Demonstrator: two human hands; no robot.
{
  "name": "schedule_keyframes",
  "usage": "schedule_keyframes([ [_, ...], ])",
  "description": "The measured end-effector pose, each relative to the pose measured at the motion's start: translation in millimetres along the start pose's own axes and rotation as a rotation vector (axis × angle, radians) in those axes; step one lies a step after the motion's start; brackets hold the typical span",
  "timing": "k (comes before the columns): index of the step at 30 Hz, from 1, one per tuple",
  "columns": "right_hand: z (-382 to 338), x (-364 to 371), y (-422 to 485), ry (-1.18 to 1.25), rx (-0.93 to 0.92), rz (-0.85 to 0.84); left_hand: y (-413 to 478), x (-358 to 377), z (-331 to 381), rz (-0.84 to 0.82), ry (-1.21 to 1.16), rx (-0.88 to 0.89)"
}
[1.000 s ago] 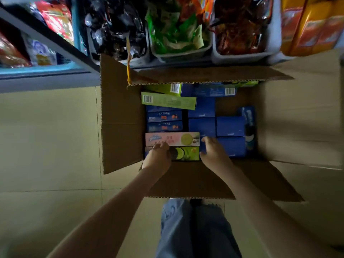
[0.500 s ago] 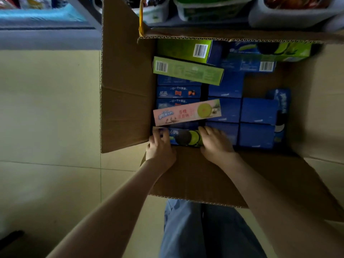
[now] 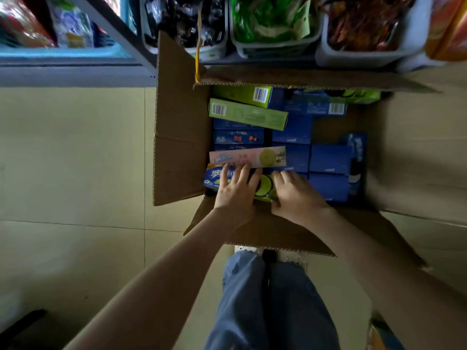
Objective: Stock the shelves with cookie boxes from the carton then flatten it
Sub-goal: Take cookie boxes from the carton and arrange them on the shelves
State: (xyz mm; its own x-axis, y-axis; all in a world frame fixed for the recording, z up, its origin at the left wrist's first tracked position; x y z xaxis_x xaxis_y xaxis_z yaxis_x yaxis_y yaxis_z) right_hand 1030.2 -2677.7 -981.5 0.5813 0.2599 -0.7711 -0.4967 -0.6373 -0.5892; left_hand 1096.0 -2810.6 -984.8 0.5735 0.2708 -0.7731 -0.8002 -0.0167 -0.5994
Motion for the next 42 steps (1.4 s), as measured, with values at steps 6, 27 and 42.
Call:
schedule_keyframes([
  [6, 7.5, -112.4, -62.3, -0.06, -0.08, 0.044, -27.8, -116.3, 33.5, 0.061, 0.004, 0.106],
  [27, -57.3, -581.7, -326.2, -0.126, 0.066, 0.753, -261.4, -607.7, 144.4, 0.714, 0.048, 0.406],
  [42, -67.7, -776.1, -436.4, 0.306, -0.151, 1.436, -360.7, -808.4, 194.1, 1.392, 0.313, 0.647],
])
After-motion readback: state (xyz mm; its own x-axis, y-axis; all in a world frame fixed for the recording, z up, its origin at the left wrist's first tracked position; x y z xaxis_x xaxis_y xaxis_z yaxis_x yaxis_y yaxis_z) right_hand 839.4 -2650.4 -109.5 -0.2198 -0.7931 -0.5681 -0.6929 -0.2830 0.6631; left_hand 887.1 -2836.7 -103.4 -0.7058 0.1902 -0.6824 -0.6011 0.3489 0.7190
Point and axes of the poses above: each hand's wrist, its own y-axis towards the middle knuckle, its own x-axis out of the palm, z = x × y, the point moved 1 cm from there along y, towards the middle knuckle, and after that the axes turned 6 degrees about -y, right-handed, at the moved point
